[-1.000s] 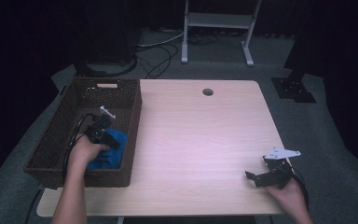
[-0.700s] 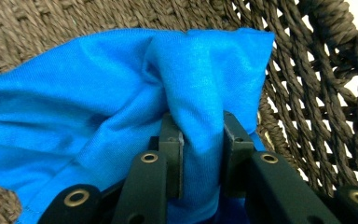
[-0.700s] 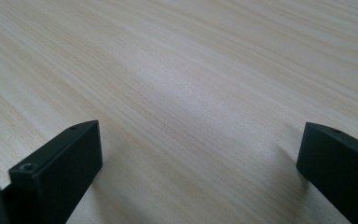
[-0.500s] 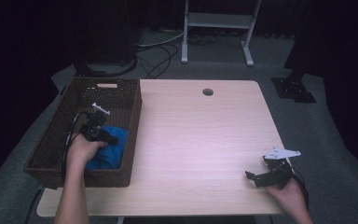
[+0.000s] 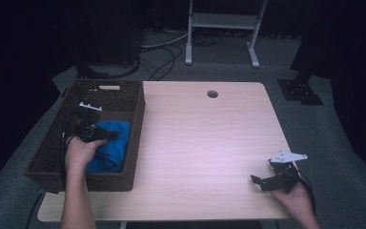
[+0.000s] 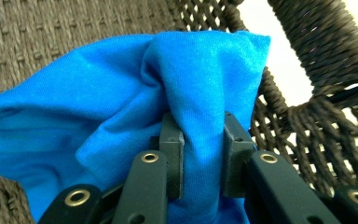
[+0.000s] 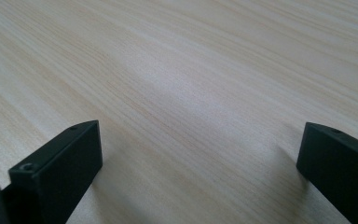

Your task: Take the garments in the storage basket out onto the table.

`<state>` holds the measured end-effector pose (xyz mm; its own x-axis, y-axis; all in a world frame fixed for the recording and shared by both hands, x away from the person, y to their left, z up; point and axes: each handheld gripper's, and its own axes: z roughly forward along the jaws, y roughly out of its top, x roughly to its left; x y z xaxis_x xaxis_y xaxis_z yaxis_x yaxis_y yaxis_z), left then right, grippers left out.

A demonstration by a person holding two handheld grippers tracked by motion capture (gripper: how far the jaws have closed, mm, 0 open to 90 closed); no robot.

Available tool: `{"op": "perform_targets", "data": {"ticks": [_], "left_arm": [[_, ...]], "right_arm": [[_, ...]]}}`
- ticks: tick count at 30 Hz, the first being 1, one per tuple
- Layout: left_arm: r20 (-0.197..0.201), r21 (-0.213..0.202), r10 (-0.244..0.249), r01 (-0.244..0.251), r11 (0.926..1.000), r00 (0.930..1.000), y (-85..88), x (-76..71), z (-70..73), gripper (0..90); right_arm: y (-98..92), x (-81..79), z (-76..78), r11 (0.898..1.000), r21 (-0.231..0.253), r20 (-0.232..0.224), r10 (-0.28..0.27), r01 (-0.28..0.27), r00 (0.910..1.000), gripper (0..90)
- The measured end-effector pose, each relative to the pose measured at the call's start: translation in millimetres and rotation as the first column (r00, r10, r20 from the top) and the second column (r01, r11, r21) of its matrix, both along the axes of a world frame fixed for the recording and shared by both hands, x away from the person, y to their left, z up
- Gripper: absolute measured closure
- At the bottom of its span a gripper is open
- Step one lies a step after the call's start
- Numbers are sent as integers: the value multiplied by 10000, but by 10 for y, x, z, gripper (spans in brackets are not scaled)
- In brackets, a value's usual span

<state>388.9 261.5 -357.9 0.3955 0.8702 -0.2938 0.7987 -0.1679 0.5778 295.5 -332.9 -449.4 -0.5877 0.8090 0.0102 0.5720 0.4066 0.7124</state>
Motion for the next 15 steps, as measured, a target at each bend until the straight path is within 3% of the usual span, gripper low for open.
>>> {"op": "perform_targets", "data": {"ticks": [5, 10, 15], "left_arm": [[450, -254, 104, -93, 9996, 9989, 25, -30, 39, 748], [1062, -710, 312, -237, 9972, 9939, 72, -76, 91, 748], [1402, -1016, 403, -261, 9945, 9893, 91, -102, 116, 748]], "right_arm": [[0, 0, 0, 10000, -1, 1, 1, -1, 10000, 0], [0, 0, 0, 10000, -1, 2, 0, 0, 10000, 0], [0, 1, 0, 10000, -1, 2, -10, 10, 10000, 0]]}}
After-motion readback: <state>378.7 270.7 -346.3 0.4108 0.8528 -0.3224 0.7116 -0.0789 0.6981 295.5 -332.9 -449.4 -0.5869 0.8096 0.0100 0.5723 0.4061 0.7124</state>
